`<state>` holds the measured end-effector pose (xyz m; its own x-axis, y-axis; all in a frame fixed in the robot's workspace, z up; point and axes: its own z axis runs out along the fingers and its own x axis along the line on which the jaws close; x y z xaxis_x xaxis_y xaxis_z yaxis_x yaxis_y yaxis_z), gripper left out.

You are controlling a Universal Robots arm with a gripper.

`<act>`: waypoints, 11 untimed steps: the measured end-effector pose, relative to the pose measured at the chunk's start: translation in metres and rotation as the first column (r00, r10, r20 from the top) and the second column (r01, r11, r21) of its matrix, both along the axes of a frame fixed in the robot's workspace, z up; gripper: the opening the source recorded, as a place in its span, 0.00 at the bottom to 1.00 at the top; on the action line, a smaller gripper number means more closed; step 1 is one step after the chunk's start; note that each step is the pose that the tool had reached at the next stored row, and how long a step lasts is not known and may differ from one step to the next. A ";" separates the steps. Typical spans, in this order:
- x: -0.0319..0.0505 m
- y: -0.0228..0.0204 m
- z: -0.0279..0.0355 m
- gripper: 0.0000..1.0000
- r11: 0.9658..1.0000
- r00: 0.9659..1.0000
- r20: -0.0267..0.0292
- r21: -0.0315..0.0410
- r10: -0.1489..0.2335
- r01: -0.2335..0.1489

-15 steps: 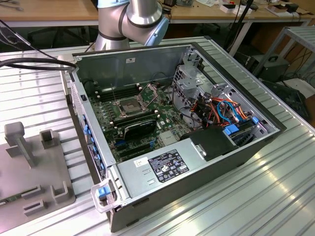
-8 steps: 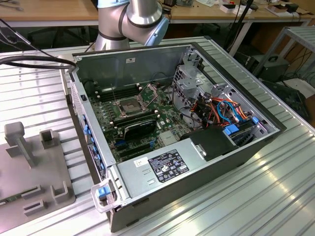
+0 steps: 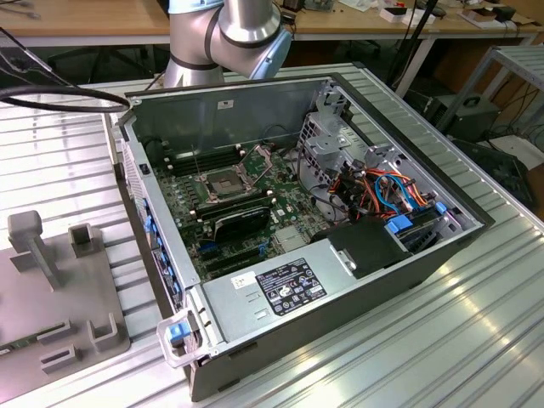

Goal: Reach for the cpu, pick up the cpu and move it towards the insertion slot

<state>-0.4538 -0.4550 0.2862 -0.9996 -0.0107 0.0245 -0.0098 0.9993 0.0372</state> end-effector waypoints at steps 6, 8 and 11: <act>0.0000 0.0000 0.0484 0.55 1.000 1.000 0.000 0.000 0.000 0.000; 0.0000 0.0000 0.0540 0.55 1.000 1.000 0.000 0.000 0.000 0.000; 0.0000 0.0000 0.0572 0.55 1.000 1.000 0.000 0.000 0.000 0.000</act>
<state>-0.4538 -0.4550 0.3434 -0.9996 -0.0107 0.0246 -0.0098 0.9993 0.0372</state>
